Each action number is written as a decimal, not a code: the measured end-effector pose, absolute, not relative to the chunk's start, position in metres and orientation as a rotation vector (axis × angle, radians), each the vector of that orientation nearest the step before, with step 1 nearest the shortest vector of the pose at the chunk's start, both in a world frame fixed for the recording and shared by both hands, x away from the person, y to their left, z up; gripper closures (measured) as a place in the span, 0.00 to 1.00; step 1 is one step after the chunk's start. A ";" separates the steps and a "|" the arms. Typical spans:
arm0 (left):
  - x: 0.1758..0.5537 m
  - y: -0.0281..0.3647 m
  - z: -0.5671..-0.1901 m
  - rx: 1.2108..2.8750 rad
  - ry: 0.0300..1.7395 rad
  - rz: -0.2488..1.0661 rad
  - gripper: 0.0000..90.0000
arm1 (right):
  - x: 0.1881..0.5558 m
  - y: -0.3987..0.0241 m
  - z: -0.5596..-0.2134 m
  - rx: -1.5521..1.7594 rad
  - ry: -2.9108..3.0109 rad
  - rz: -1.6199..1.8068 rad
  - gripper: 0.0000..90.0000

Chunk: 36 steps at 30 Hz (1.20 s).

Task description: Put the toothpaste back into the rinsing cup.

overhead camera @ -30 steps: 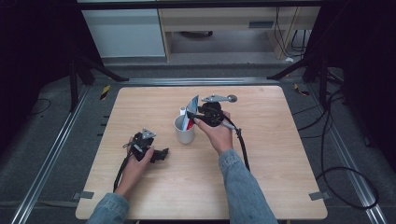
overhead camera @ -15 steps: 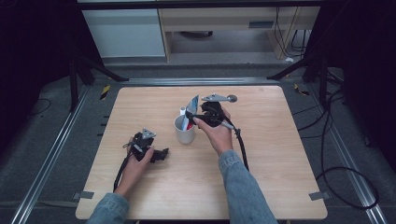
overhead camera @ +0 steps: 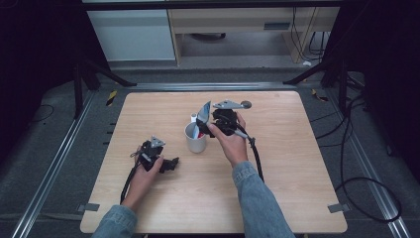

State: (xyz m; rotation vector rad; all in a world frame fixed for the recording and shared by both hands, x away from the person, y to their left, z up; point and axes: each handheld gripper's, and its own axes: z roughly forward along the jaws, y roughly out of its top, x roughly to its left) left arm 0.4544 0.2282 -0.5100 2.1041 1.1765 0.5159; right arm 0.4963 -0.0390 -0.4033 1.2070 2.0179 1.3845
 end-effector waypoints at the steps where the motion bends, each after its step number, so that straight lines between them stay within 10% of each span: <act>1: 0.454 0.228 -0.510 2.104 1.176 0.516 0.00 | 0.494 -0.040 -0.402 1.199 2.013 1.381 0.10; 36: 0.454 0.228 -0.510 2.104 1.176 0.516 0.00 | 0.457 -0.077 -0.396 1.092 1.927 1.185 0.13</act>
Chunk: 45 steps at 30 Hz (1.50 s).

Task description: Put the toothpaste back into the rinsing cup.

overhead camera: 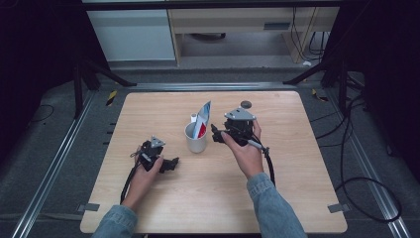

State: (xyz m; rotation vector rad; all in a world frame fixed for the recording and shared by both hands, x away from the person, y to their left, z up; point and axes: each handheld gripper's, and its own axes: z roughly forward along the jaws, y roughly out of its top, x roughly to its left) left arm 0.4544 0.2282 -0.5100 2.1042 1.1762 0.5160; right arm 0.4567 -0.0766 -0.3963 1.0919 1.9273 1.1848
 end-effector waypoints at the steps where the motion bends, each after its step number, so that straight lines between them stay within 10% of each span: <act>1: 0.454 0.228 -0.510 2.107 1.175 0.516 0.00 | 0.456 -0.080 -0.397 1.095 1.926 1.177 0.13; 45: 0.454 0.228 -0.510 2.107 1.175 0.516 0.00 | 0.423 -0.230 -0.493 1.448 1.980 0.929 0.15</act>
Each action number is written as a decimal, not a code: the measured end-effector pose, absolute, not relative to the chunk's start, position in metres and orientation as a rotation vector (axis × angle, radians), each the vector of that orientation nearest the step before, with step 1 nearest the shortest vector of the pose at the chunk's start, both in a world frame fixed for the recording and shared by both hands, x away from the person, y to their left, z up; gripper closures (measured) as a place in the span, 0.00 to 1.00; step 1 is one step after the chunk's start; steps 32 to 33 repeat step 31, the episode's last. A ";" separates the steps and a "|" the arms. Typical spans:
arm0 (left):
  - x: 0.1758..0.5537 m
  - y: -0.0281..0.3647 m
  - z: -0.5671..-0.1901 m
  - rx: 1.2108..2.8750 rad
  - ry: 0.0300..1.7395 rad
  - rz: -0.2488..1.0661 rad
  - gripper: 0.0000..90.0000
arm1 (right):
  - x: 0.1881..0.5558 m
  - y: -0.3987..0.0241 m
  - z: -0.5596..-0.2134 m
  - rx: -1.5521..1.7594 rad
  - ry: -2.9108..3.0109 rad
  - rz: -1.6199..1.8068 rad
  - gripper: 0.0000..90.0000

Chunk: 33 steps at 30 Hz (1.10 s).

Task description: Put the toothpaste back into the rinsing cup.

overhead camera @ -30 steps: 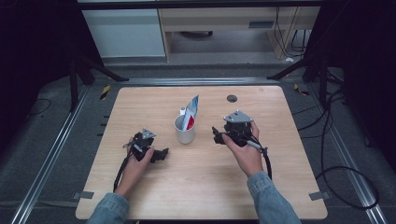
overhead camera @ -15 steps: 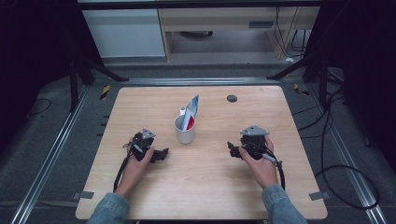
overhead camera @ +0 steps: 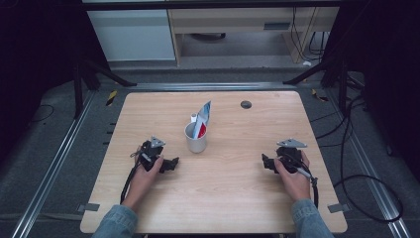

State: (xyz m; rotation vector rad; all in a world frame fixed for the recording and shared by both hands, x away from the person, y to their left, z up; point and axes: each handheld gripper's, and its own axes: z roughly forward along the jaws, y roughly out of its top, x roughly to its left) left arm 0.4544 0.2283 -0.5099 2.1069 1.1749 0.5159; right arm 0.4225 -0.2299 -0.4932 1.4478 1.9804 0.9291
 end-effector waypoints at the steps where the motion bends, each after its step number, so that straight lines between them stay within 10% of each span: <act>1: 0.454 0.228 -0.510 2.103 1.177 0.516 0.00 | 0.423 -0.230 -0.493 1.448 1.980 0.929 0.15; 33: 0.454 0.228 -0.510 2.107 1.175 0.516 0.00 | 0.431 -0.244 -0.514 1.597 1.914 0.831 0.03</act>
